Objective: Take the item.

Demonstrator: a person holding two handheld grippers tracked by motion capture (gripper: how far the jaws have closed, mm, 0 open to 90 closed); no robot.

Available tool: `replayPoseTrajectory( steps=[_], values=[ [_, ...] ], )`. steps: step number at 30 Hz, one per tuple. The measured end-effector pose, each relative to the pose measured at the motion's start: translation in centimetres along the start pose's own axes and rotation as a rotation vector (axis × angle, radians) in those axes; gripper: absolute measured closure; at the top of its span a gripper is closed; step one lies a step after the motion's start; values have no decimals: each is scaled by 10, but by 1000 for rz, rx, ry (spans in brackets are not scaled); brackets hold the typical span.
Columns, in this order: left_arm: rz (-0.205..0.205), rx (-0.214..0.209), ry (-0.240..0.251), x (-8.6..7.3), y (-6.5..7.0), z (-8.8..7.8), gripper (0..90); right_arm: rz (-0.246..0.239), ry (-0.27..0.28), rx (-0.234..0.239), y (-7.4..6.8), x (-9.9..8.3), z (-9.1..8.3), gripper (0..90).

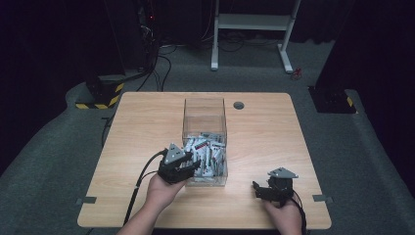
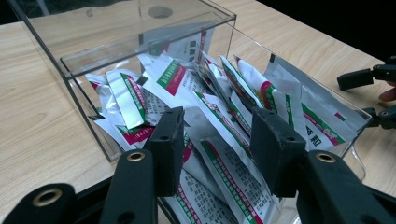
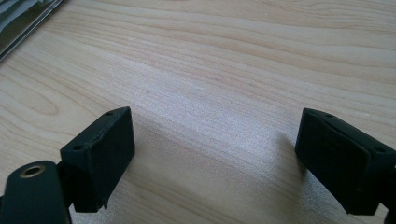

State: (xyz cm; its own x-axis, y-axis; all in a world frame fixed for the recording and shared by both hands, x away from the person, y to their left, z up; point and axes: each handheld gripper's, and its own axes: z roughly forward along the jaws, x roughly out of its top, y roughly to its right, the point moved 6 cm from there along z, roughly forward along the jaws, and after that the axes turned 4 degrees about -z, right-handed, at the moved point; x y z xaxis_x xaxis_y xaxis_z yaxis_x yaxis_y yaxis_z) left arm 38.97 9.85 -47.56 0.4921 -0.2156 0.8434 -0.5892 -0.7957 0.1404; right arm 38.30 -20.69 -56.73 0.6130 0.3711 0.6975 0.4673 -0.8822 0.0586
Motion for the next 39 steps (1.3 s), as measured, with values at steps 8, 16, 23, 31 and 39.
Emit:
replayPoseTrajectory(
  steps=[8,16,23,31,39],
  values=[
    [27,8,0,-1,2,0,608,0,0,0,0,0,0,116],
    [63,20,15,-2,5,-3,705,0,0,0,0,0,0,116],
    [92,35,43,-1,6,-7,792,0,1,2,0,0,0,116],
    [101,40,60,1,7,-9,875,1,-1,3,-1,0,0,116],
    [72,26,72,1,5,-9,813,2,-1,4,-1,0,0,116]
  ],
)
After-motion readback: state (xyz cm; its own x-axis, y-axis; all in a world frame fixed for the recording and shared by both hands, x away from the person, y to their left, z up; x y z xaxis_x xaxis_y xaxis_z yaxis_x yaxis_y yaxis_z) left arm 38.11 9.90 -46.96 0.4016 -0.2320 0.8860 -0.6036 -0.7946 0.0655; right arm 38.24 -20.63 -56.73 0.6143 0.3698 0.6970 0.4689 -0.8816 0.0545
